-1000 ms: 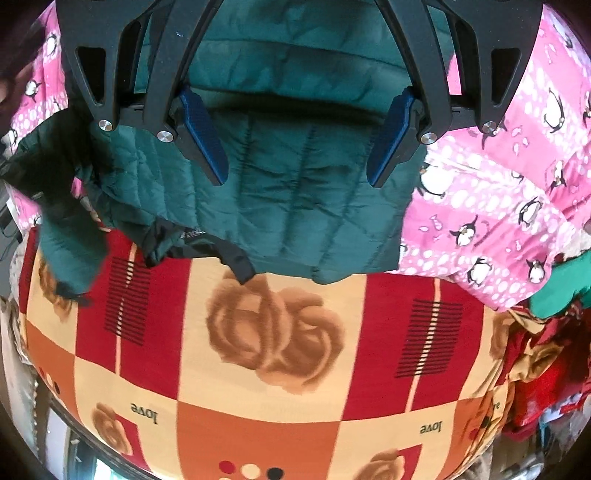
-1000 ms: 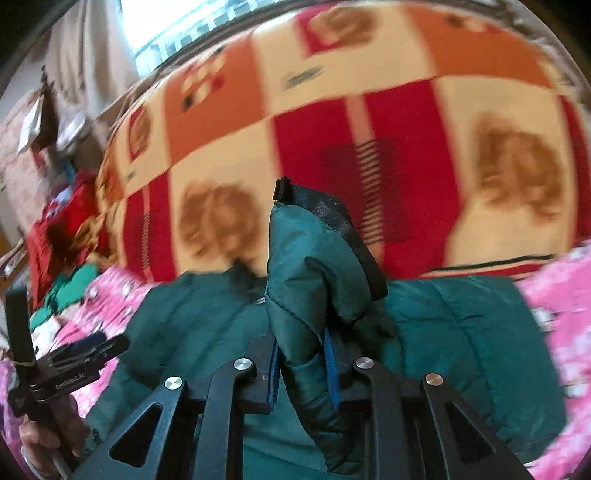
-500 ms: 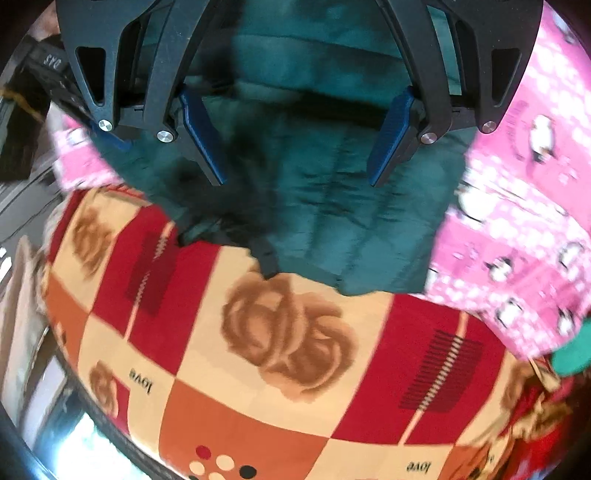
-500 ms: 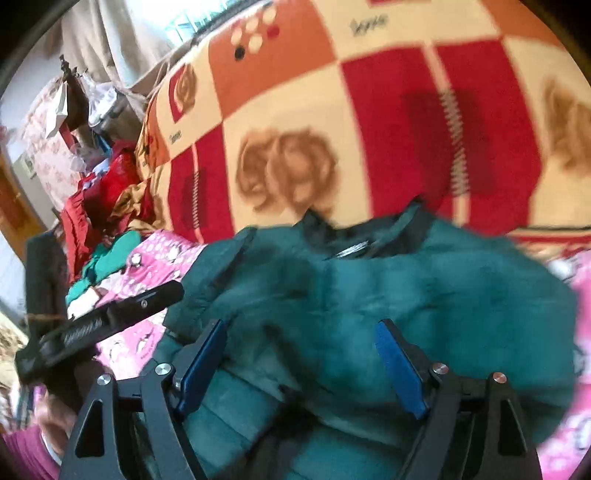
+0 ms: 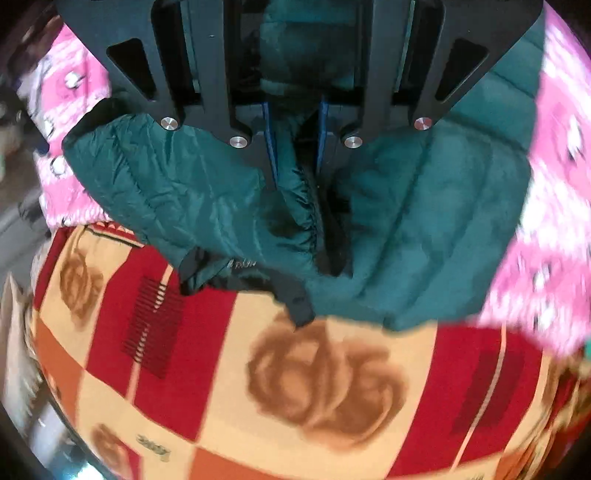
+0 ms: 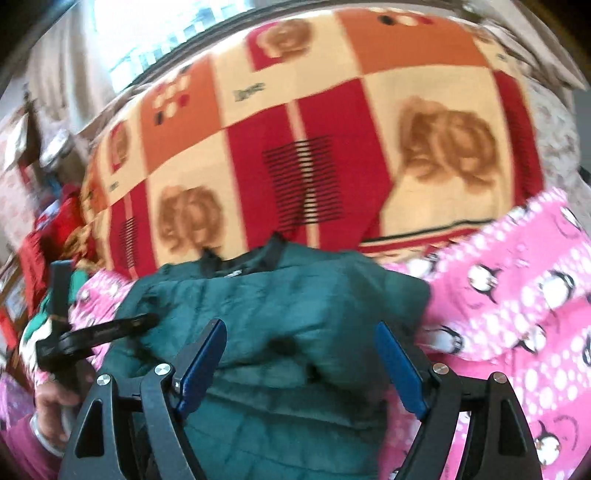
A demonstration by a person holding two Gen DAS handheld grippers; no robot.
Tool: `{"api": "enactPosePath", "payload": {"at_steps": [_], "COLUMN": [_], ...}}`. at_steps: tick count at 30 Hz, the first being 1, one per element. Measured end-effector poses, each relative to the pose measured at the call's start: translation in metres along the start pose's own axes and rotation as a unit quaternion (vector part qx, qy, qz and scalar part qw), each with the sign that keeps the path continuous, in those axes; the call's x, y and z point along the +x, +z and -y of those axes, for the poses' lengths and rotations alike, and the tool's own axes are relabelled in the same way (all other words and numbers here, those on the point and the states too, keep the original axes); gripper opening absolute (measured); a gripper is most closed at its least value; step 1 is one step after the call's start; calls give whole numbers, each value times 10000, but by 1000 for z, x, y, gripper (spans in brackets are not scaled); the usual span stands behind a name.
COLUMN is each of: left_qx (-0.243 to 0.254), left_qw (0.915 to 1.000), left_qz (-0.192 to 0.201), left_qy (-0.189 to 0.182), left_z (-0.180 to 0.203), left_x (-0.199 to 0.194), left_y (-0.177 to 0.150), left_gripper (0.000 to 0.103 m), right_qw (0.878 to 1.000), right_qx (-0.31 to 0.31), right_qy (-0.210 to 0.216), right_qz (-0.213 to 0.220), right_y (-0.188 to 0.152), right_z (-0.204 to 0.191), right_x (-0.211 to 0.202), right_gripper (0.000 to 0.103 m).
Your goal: Fold large clothes
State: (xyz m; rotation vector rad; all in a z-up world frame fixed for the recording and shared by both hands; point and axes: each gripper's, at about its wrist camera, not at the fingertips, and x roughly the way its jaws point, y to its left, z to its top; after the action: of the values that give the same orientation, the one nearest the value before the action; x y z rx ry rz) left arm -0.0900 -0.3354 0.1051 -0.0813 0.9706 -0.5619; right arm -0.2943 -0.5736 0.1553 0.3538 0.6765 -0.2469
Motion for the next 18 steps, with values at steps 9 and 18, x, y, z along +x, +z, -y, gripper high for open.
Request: {"api": "enactPosePath", "payload": {"at_steps": [9,18], "left_qx": [61,-77], "left_qw": [9938,9929], "left_qz": [784,494], "left_qy": [788,1079], "left_z": [-52,-97], "left_x": [-30,-7], "left_y": [41,15], "left_gripper": [9,9], "right_qw": [9995,9919], "right_qx": [140,-699], "right_qy": [-93,-151], "right_qz": [-279,-1050], "right_y": [2,-18], "right_z": [-11,-63], "right_x": [55,149], "right_gripper": [81,82]}}
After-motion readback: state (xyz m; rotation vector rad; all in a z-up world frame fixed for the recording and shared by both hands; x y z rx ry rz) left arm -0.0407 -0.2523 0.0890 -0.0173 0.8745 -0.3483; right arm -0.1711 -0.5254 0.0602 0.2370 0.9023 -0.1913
